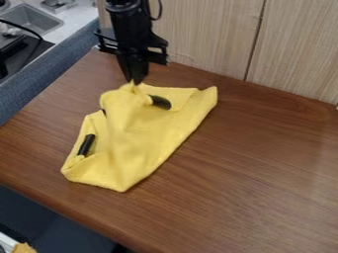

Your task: Unfold the cloth from left to right

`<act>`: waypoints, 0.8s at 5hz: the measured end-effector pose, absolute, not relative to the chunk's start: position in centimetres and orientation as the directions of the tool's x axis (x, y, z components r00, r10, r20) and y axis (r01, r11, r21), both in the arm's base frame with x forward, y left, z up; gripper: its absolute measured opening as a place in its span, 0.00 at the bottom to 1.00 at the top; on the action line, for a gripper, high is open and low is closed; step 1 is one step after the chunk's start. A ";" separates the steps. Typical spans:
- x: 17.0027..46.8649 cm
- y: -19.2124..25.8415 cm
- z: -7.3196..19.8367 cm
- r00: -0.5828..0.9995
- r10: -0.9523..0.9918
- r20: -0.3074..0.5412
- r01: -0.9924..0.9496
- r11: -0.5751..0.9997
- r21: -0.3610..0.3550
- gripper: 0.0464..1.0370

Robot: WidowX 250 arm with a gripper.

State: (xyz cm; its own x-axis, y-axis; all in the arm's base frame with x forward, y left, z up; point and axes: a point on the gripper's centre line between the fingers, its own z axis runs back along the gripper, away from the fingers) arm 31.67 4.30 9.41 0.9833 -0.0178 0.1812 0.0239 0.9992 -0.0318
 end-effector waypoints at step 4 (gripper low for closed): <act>25.7 -6.0 3.3 0.929 -0.316 0.193 0.321 0.947 0.005 0.01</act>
State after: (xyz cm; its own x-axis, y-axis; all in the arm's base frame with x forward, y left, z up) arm 25.75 -5.96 3.34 0.9290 -0.3160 0.1928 0.3211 0.9470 0.0050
